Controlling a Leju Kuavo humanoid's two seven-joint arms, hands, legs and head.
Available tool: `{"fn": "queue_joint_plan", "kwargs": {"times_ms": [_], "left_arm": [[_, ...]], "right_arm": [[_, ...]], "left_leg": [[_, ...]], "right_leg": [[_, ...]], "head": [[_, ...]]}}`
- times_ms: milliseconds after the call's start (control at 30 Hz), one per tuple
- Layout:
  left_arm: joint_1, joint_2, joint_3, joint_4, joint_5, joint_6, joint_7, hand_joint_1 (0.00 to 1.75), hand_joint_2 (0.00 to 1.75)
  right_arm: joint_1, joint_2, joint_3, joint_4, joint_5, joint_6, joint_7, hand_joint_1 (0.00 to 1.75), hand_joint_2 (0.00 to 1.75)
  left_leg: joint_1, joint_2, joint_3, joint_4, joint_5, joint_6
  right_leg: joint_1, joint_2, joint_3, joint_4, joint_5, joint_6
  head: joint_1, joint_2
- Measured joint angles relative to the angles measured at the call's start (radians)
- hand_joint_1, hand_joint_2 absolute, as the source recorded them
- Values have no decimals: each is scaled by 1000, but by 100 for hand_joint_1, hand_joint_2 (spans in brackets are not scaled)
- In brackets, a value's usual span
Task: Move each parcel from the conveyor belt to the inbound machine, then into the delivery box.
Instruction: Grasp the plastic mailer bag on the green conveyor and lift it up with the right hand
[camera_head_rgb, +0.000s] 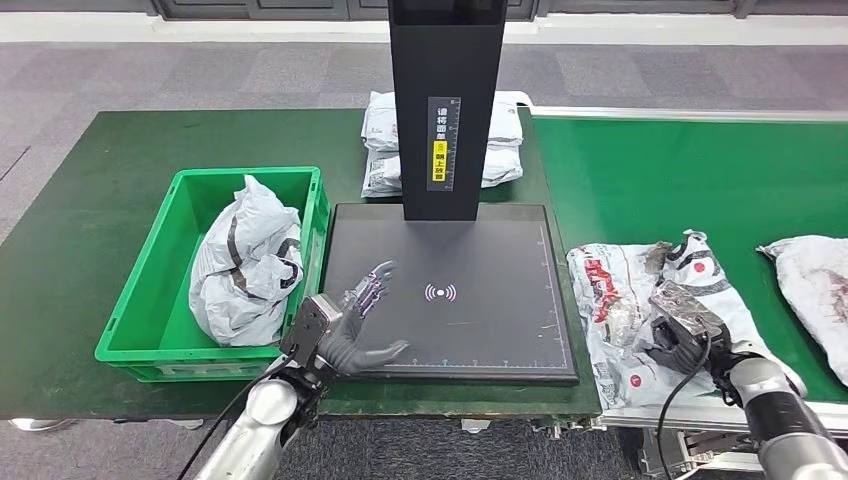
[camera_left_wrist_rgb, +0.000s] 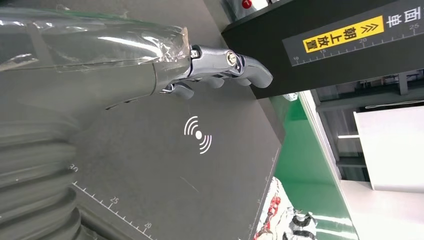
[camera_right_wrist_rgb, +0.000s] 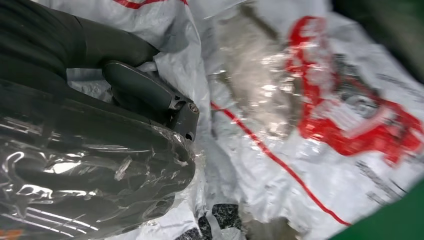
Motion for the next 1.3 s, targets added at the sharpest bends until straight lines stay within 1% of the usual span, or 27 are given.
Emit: {"fn": "queue_joint_plan", "kwargs": {"times_ms": [100,267,333,433,567,667,800,900,1000,1133,1233,1300], "left_arm": [[6,-1,0,0,-1,0,0,0,175],[9,-1,0,-1,-1,0,0,0,175],[9,-2,0,-1,-3,0,0,0,175],[9,-5,0,-1,-16,1,1,0,175],[11,-13,2,-1,-33,10,2,0,175],[17,-16,4,-2,-43,13,3,0,175],[26,-23,9,-7,-56,13,4,0,175],[28,-28,11,-7,-63,13,6,0,175],[29,-30,12,-7,-68,13,7,0,175],[35,-30,15,-8,-70,13,6,0,175],[42,-30,17,-8,-71,13,6,0,175],[44,-30,18,-8,-72,13,6,0,175]], "right_arm": [[0,14,-20,-6,-23,6,5,175,175],[0,26,-28,-12,-32,6,6,175,175],[1,31,-39,-14,-62,14,12,175,175],[8,50,-85,-33,-170,36,39,175,175],[38,99,-166,-113,-324,68,87,175,175],[60,135,-195,-186,-416,84,119,175,175],[79,182,-197,-287,-541,93,156,175,175],[81,213,-197,-363,-627,82,193,175,175],[79,234,-197,-422,-669,71,217,175,175],[77,249,-187,-472,-701,59,222,175,175],[45,257,-158,-502,-740,39,244,175,175],[-5,262,-127,-506,-772,23,259,175,175]], "left_leg": [[0,0,0,0,0,0],[0,0,0,0,0,0],[0,0,0,0,0,0],[0,-1,0,0,0,0],[0,-1,0,0,0,0],[1,-1,0,0,0,-1],[1,0,0,0,0,-1],[1,0,0,0,1,-1],[1,-1,0,0,1,-1],[1,-1,-1,0,1,-1],[0,-1,-1,0,1,-1],[0,0,-1,0,2,-1]], "right_leg": [[0,0,0,0,0,0],[0,0,0,0,0,0],[0,0,0,0,0,0],[0,0,0,0,0,0],[0,0,0,0,0,0],[0,0,0,0,0,0],[0,0,0,0,0,0],[0,0,0,0,0,0],[0,0,0,0,0,0],[0,0,0,0,0,0],[0,0,-1,0,0,0],[0,1,-1,0,1,0]], "head": [[0,0],[0,0],[0,0],[0,0],[0,0],[0,0],[0,0],[0,0],[0,0],[0,0],[0,0],[0,0]]}}
